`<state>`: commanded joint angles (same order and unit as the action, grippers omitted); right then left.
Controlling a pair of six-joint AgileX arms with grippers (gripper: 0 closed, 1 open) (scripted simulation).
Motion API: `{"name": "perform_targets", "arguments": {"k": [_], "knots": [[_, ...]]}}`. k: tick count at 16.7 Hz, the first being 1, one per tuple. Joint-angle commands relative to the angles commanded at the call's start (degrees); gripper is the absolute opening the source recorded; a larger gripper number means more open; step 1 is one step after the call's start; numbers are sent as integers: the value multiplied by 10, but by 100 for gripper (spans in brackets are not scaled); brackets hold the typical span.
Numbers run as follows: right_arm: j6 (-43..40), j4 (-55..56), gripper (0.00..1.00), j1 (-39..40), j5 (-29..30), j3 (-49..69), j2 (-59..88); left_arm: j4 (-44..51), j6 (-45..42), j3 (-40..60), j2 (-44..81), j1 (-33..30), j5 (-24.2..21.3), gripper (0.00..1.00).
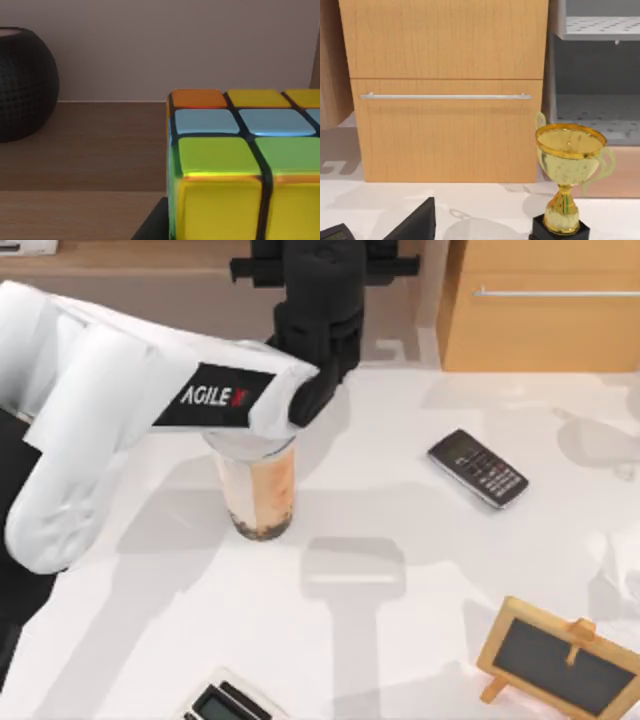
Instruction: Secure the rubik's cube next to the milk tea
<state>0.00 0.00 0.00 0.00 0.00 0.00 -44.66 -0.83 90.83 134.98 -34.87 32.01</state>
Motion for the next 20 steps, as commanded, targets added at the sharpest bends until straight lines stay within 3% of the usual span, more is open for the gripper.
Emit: {"name": "perform_targets", "arguments": {"k": [6, 10, 15, 20], "knots": [[0, 0, 100, 0, 0, 0, 0, 6, -5, 0, -7, 2, 0, 0], [0, 0, 100, 0, 0, 0, 0, 91, -41, 4, -67, 12, 3, 0], [0, 0, 100, 0, 0, 0, 0, 330, -59, 20, -176, 54, -8, 0], [0, 0, 100, 0, 0, 0, 0, 674, -19, 29, -252, 134, -101, 0]]}}
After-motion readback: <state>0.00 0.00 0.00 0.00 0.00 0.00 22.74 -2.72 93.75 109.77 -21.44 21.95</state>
